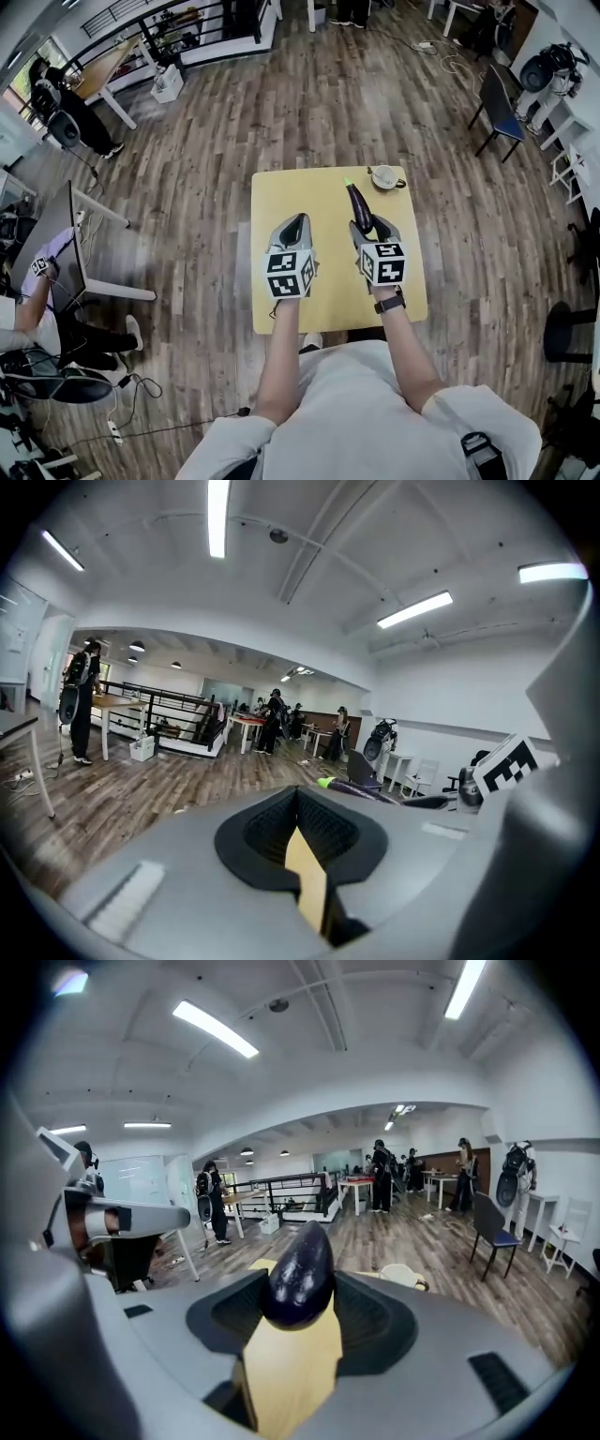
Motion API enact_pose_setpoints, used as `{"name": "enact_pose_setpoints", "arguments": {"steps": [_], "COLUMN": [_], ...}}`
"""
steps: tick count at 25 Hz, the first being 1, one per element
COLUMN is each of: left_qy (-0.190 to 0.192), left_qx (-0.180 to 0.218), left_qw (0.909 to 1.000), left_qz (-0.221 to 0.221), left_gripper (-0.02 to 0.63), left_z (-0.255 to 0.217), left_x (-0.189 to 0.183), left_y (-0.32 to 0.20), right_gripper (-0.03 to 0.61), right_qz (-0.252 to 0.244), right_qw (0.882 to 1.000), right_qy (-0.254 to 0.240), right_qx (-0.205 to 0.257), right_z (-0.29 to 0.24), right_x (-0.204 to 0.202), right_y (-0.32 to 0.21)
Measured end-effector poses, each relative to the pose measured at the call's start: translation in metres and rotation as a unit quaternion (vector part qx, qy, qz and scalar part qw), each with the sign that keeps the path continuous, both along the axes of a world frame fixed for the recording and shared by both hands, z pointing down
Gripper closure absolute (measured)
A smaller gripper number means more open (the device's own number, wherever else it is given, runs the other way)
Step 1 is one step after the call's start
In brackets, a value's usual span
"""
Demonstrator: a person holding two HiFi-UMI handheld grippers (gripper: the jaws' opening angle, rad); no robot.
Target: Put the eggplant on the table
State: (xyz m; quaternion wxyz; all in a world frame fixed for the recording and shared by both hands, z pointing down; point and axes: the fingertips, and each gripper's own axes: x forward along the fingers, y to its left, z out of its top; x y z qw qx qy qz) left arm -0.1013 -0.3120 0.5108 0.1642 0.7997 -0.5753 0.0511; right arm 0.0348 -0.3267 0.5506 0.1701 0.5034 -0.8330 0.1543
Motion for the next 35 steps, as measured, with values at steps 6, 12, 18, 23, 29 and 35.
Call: {"name": "enact_pose_setpoints", "arguments": {"steps": [6,12,18,23,29,35], "left_qy": [0.002,0.01,0.014,0.019,0.021,0.019], "left_qx": [-0.06,-0.091,-0.12,-0.143,-0.169,-0.192], "left_qw": [0.9981,0.9956,0.9924,0.9892,0.985,0.9807], "left_qz": [-0.01,-0.019,-0.023,-0.024,-0.025,-0.033], "left_gripper": [0.604,0.604,0.604,0.604,0.604,0.604], "left_z": [0.045,0.075,0.1,0.122,0.15,0.171], "left_x": [-0.001,-0.006,-0.006,-0.005,0.004,0.001], "left_y": [-0.01,-0.02,-0.027,-0.029,-0.029,-0.026], "right_gripper": [0.356,0.356,0.356,0.356,0.355,0.356], "right_qz": [-0.011,-0.021,-0.028,-0.029,-0.037,-0.05], "right_qw": [0.999,0.997,0.994,0.992,0.989,0.986], "right_qy": [-0.008,-0.009,-0.003,0.004,0.016,0.023], "right_qx": [-0.049,-0.078,-0.106,-0.125,-0.145,-0.159], "right_z": [0.033,0.064,0.091,0.113,0.144,0.17], "right_x": [-0.008,-0.018,-0.019,-0.018,-0.01,-0.005], "right_y": [-0.014,-0.023,-0.033,-0.042,-0.053,-0.06]}}
